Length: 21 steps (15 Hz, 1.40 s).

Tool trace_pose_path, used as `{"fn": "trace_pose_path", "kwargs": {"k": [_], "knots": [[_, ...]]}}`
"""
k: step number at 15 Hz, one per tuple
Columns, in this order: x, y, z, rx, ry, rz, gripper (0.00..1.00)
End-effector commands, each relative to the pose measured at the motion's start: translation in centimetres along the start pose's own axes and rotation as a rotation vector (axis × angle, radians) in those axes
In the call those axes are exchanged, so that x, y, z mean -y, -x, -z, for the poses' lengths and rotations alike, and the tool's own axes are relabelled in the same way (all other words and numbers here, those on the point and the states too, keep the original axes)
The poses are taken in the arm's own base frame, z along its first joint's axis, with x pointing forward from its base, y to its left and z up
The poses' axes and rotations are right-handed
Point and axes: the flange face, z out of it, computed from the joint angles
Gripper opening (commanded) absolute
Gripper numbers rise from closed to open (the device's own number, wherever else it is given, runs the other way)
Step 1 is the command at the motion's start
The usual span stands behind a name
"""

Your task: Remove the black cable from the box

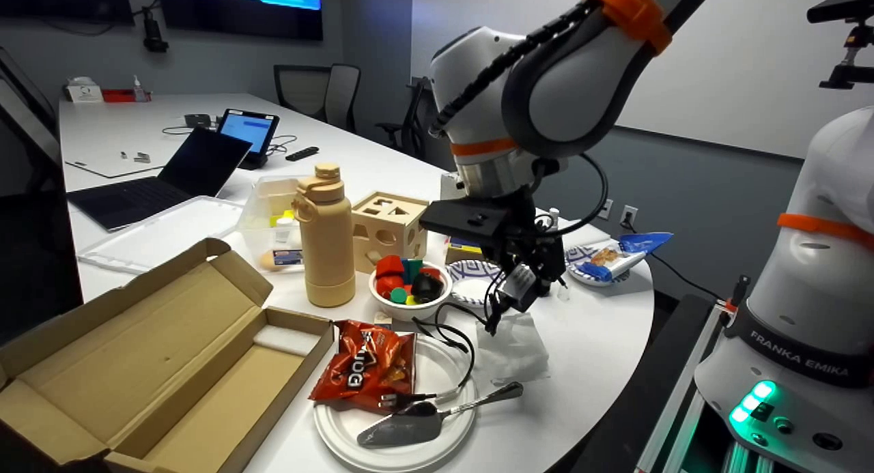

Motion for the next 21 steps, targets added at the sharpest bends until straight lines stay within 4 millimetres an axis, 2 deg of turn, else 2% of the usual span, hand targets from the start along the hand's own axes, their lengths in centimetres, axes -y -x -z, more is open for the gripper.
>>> {"fn": "trace_pose_path", "kwargs": {"k": [1, 7, 8, 13, 16, 18, 20, 21], "knots": [[0.2, 0.2, -2.6, 0.071, -0.045, -0.049, 0.32], [0.4, -0.1, -7.1, 0.181, -0.07, -0.091, 0.32], [1.5, 0.6, -7.4, 0.204, -0.069, -0.103, 0.32], [2.2, 0.9, -9.7, 0.265, -0.085, -0.134, 0.32], [2.4, 1.0, -10.4, 0.278, -0.083, -0.154, 0.32], [2.4, 0.9, -10.0, 0.279, -0.087, -0.163, 0.83], [2.5, 0.7, -9.4, 0.269, -0.095, -0.169, 0.88], [2.5, 0.7, -8.9, 0.267, -0.101, -0.167, 0.94]]}}
